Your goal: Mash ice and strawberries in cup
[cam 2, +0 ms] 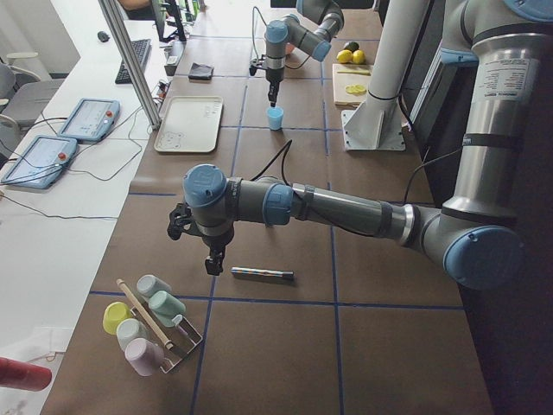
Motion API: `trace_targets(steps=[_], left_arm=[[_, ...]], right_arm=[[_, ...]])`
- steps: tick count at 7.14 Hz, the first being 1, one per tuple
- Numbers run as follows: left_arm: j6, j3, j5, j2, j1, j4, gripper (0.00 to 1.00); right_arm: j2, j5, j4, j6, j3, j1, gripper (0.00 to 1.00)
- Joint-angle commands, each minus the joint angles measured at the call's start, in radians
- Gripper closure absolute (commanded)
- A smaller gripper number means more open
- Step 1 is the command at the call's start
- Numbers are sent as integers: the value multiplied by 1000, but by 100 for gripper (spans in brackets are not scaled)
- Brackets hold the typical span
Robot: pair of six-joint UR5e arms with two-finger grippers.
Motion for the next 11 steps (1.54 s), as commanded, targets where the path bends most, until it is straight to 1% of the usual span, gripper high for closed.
trace_targets(steps=[1,2,4,5,6,7,11], left_arm=[[0,-1,0,0,0,0,0],[0,-1,0,0,0,0,0],[0,-1,0,0,0,0,0],[0,-1,0,0,0,0,0],[0,-1,0,0,0,0,0],[0,-2,0,0,0,0,0],[-2,-2,0,-2,0,0,0]], right_arm=[[0,0,0,2,-9,0,87],[0,0,0,2,-9,0,78],[0,0,0,4,-10,0,66],[0,1,0,4,-9,0,62],[0,1,0,4,-9,0,48],[0,0,0,2,-9,0,1],[2,0,0,4,-7,0,0]])
